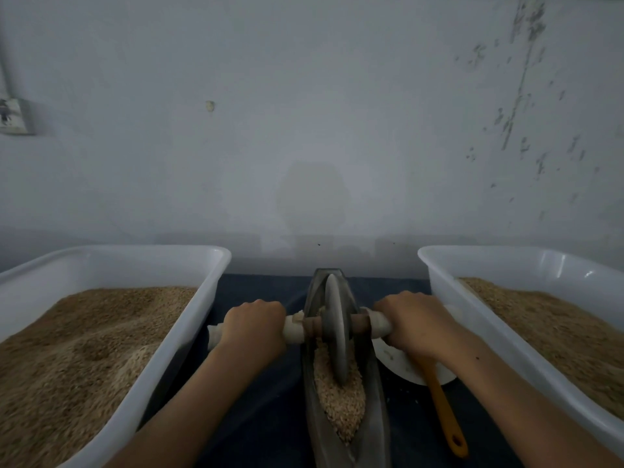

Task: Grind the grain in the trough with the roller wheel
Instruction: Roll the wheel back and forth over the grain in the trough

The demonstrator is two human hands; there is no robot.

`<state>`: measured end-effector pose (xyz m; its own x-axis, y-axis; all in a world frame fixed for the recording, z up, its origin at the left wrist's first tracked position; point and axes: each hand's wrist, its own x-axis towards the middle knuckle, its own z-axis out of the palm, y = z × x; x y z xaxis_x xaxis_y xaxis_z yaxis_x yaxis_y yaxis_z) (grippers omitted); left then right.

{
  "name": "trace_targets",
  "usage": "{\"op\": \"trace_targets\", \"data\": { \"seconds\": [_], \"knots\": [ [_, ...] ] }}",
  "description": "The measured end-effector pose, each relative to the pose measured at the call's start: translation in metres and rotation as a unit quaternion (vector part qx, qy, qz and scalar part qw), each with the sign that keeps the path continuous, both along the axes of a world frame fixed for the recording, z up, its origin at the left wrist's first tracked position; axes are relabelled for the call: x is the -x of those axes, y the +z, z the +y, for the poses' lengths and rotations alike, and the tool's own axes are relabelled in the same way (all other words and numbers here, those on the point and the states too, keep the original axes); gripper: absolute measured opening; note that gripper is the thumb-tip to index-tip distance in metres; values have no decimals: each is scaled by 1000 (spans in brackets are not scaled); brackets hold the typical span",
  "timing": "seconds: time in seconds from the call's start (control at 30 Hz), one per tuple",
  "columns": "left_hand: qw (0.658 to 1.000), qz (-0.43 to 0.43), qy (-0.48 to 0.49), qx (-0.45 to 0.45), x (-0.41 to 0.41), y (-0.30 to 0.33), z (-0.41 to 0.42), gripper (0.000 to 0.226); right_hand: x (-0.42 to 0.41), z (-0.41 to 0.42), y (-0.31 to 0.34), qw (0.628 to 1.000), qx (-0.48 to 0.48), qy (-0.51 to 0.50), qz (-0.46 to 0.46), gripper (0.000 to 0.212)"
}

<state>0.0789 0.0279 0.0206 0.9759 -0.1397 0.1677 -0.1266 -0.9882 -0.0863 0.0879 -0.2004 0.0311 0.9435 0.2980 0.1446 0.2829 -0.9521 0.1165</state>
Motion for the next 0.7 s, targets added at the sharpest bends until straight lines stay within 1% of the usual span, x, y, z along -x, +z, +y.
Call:
{"op": "trace_targets", "data": {
  "seconds": [0.13, 0.2, 0.27, 0.33, 0.4, 0.43, 0.53, 0.63, 0.7],
  "knots": [
    [999, 47, -15, -9, 1, 7, 3, 28, 3, 0, 10, 997, 16, -6, 72, 20],
    [999, 49, -15, -12, 1, 8, 3, 29, 3, 0, 12, 995, 21, -6, 99, 23],
    [999, 43, -12, -13, 1, 7, 3, 29, 2, -1, 11, 994, 20, -6, 104, 24],
    [1000, 27, -8, -13, 0, 5, 2, 26, 1, -2, 7, 997, 13, -3, 81, 19],
    [1000, -2, -6, -5, 0, 3, 0, 21, -2, -2, 1, 1000, -1, 3, 31, 9],
    [1000, -18, -6, 2, 0, 2, 0, 19, -3, -2, -2, 1000, -10, 5, 3, 7],
    [998, -64, -7, 17, 1, 0, -2, 16, -6, -3, -10, 997, -38, 9, -60, 11],
    [997, -72, -7, 17, 2, -1, -3, 17, -6, -4, -13, 996, -50, 15, -77, 13],
    [999, -50, -1, 9, 2, 0, -3, 17, -4, -4, -10, 997, -36, 15, -63, 12]
  ]
}}
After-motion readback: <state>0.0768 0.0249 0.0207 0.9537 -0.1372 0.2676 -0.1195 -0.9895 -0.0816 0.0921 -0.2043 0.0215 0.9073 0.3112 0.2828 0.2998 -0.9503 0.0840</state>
